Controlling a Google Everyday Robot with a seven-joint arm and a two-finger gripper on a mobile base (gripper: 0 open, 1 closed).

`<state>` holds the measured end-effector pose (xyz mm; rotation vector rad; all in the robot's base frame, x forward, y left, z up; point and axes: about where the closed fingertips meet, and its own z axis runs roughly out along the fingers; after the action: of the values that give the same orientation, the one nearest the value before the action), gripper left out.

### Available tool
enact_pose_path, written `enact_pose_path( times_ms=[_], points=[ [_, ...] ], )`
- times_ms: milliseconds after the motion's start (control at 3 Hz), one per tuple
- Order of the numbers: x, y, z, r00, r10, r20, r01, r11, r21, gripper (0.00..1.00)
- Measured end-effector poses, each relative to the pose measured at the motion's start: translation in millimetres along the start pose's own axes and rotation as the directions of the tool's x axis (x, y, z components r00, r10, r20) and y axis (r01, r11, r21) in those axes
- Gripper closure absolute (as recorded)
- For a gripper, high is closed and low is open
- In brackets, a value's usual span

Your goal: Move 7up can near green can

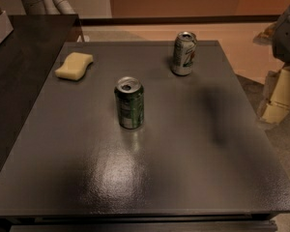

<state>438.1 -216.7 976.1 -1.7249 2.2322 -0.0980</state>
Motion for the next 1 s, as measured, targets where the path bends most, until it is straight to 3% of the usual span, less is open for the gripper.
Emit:
enact_pose_path(
  times_ms=[667,1000],
  points=[
    [-3.2,-3.5,3.3,1.000,-0.008,0.023,0.008,0.9998,-0.018,0.00],
    [-16.0,-14.8,17.1,0.996,-0.005,0.094,0.008,0.9995,-0.030,0.00]
  ],
)
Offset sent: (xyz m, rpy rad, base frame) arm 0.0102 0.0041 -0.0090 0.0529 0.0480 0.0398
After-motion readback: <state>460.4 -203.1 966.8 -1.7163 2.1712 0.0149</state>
